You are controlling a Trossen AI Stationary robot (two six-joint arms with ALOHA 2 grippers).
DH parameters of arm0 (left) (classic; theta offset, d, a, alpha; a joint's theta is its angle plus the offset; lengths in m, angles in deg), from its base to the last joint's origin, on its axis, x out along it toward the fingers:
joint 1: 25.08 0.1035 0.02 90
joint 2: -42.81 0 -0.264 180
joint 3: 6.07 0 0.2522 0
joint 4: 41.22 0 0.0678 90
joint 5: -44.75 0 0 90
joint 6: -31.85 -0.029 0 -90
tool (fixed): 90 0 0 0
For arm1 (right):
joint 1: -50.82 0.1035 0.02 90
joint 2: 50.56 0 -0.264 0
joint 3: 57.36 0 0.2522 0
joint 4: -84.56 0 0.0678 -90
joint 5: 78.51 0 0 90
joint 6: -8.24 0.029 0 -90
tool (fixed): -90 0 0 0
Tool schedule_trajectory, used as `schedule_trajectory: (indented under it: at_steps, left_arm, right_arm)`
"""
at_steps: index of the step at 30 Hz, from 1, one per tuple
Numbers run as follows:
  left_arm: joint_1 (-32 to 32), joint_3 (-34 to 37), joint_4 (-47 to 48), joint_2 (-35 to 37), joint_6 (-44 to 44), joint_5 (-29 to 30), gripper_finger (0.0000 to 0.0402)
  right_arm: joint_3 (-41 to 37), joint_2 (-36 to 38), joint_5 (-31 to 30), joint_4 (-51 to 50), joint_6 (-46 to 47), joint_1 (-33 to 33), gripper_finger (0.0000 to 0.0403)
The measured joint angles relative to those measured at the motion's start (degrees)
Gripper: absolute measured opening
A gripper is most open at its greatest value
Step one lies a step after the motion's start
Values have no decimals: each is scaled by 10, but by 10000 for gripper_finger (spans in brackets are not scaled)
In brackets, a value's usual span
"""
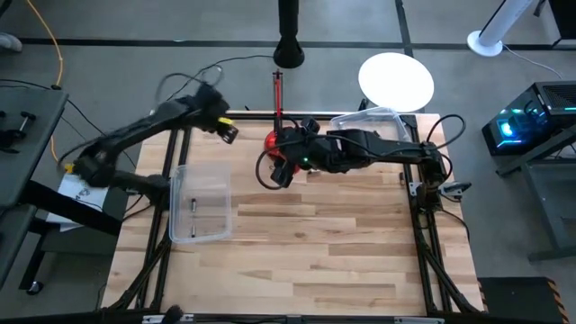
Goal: Sort batteries
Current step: Put the silver battery into the bottom transparent bin
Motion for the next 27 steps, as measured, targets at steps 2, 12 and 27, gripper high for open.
schedule_trajectory:
  at_steps: [2,12,27]
  left_arm:
    - [-29,-1,18,74,38,-23,27]
    - [-350,0,233,351,349,62,27]
    - [-584,0,349,143,346,165,46]
  right_arm:
    - [0,0,0,0,0,-5,231]
    - [0,0,2,-4,-28,-31,231]
    - [0,0,13,-61,-28,-49,231]
